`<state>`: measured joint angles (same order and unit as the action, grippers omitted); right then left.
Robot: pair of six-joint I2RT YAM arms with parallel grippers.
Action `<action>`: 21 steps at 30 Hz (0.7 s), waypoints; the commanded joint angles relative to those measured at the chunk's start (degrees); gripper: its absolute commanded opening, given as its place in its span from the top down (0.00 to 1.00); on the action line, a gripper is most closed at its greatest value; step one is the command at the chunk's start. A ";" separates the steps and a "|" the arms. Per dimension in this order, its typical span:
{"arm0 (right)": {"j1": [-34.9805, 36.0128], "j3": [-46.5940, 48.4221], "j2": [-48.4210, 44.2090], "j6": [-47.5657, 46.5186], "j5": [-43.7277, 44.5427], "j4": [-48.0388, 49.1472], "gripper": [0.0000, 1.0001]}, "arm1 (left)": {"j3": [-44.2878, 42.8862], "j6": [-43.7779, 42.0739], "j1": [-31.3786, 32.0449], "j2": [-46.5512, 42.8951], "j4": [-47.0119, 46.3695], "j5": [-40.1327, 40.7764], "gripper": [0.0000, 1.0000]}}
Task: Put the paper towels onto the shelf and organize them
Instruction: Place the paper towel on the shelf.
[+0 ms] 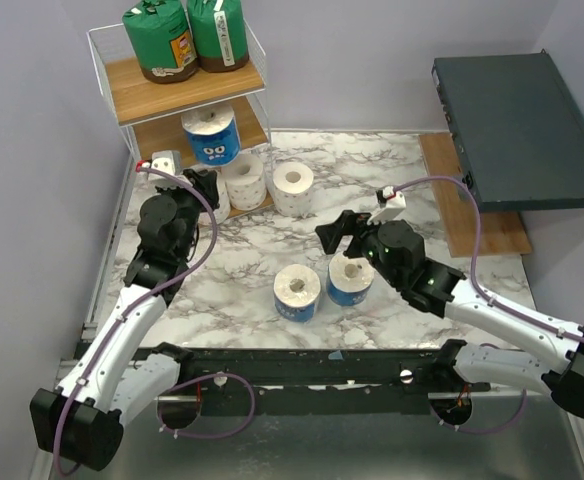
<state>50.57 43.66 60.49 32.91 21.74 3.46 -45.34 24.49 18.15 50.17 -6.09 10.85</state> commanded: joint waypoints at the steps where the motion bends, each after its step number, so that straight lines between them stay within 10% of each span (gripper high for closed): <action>1: 0.15 -1.07 -1.85 -0.90 2.03 -1.66 0.07 | 1.21 -12.57 0.66 2.95 -17.29 -1.67 0.76; 21: 0.15 -2.17 -4.22 -1.53 1.62 -3.38 0.07 | -3.23 -13.48 0.66 16.67 -24.87 2.92 0.67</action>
<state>50.57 42.41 56.36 31.83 23.07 1.17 -45.80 12.82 18.52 64.51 -26.02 11.97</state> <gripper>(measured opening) 0.931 0.329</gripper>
